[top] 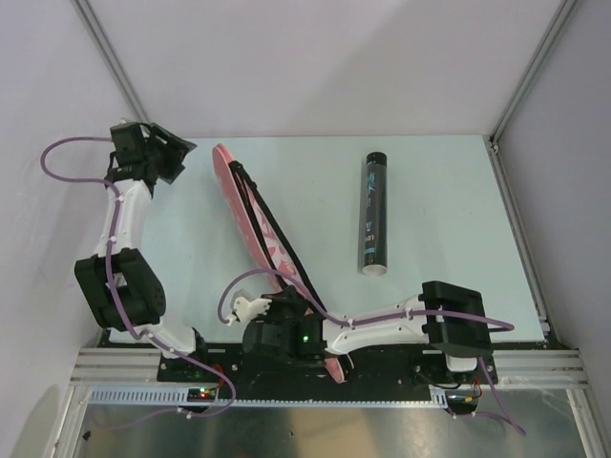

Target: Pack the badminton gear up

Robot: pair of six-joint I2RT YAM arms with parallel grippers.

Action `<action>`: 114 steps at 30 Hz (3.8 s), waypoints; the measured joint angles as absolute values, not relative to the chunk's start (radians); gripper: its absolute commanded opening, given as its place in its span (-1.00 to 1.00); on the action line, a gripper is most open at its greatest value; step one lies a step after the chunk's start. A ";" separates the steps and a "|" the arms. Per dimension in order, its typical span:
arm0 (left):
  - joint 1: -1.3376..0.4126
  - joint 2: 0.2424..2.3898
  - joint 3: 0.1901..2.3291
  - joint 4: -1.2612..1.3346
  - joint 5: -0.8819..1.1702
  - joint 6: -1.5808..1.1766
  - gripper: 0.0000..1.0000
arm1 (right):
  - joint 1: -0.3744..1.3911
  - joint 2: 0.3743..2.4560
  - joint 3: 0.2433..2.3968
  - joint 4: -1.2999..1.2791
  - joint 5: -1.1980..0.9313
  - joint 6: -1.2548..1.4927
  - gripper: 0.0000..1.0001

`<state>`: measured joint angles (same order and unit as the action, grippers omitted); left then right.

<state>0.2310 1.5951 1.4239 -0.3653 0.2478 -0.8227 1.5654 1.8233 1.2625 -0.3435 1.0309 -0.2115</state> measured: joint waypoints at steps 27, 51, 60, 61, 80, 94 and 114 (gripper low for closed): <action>0.087 1.598 1.395 -0.352 0.292 -0.829 -0.88 | 1.585 1.823 1.262 -0.308 1.021 -0.204 -0.73; 0.087 1.598 1.388 -0.344 0.248 -0.891 -1.00 | 1.069 1.676 1.453 -0.023 0.330 -0.048 -0.25; 0.087 1.598 1.388 -0.343 0.250 -0.888 -1.00 | 0.956 1.960 1.729 0.027 0.148 0.052 -0.07; 0.087 1.598 1.388 -0.343 0.251 -0.883 -1.00 | 0.952 1.987 1.741 0.031 0.143 0.052 -0.03; 0.092 1.597 1.387 -0.339 0.258 -0.845 -1.00 | 0.902 2.183 1.929 0.016 0.026 0.047 -0.89; 0.085 1.595 1.386 -0.339 0.255 -0.828 -1.00 | 0.864 2.193 1.964 0.019 0.063 0.023 -1.00; 0.083 1.592 1.386 -0.348 0.253 -0.829 -1.00 | 0.938 2.090 2.020 -0.103 -0.023 -0.033 -0.95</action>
<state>0.0834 1.5917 1.3857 -0.3477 0.2527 -0.8288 0.9382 2.0903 2.0201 -0.1032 -0.0227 -0.0334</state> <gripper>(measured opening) 0.023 0.220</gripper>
